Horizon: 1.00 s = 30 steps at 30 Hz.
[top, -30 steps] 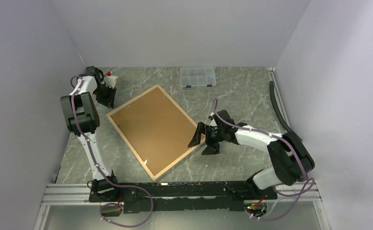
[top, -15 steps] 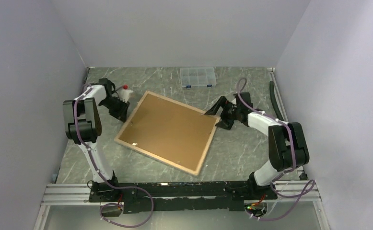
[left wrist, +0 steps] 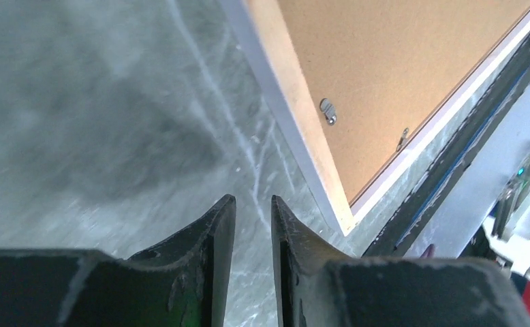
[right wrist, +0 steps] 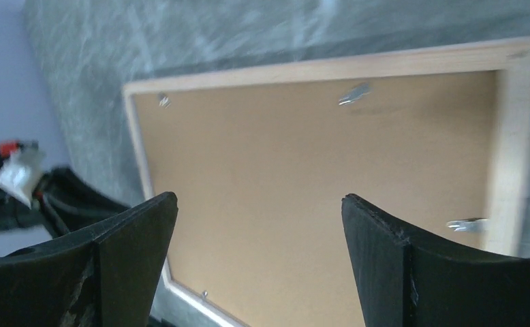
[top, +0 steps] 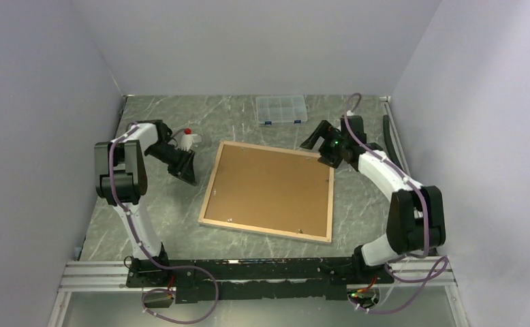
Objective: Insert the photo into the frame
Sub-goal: Adjust the photo frame at the center of the board, then install the photo frame at the center of the board.
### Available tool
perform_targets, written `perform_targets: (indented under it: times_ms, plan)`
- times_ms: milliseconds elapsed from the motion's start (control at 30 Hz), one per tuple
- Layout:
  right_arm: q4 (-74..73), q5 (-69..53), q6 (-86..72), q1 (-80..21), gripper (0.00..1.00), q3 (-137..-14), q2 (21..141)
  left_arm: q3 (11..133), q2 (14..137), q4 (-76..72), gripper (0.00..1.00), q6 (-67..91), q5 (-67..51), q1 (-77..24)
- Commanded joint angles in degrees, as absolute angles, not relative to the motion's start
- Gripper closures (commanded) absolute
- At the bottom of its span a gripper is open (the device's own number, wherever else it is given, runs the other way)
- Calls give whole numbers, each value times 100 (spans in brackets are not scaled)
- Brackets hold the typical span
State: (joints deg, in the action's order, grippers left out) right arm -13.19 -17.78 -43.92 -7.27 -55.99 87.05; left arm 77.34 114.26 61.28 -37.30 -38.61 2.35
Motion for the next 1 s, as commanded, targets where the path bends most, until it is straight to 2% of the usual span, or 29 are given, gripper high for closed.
perform_targets:
  times_ms: [0,133,367,533,967]
  plan:
    - [-1312,-1431,-4031,-1750,6,-5768,8156,8113,11135,6742,66,-3819,-4636,603]
    - [-992,-1912,-3859,-2847,10,-6124,8783,7790,11143,6733,58,-3916,-5044,466]
    - [-254,-2694,-3879,-3977,20,-6868,10094,7658,11689,6523,56,-3994,-5111,325]
    - [176,-3090,-4154,-4281,26,-7295,10901,7727,11899,6542,60,-4082,-5210,292]
    - [197,-3414,-4250,-4625,28,-8376,12254,7734,12235,6498,67,-4163,-5292,246]
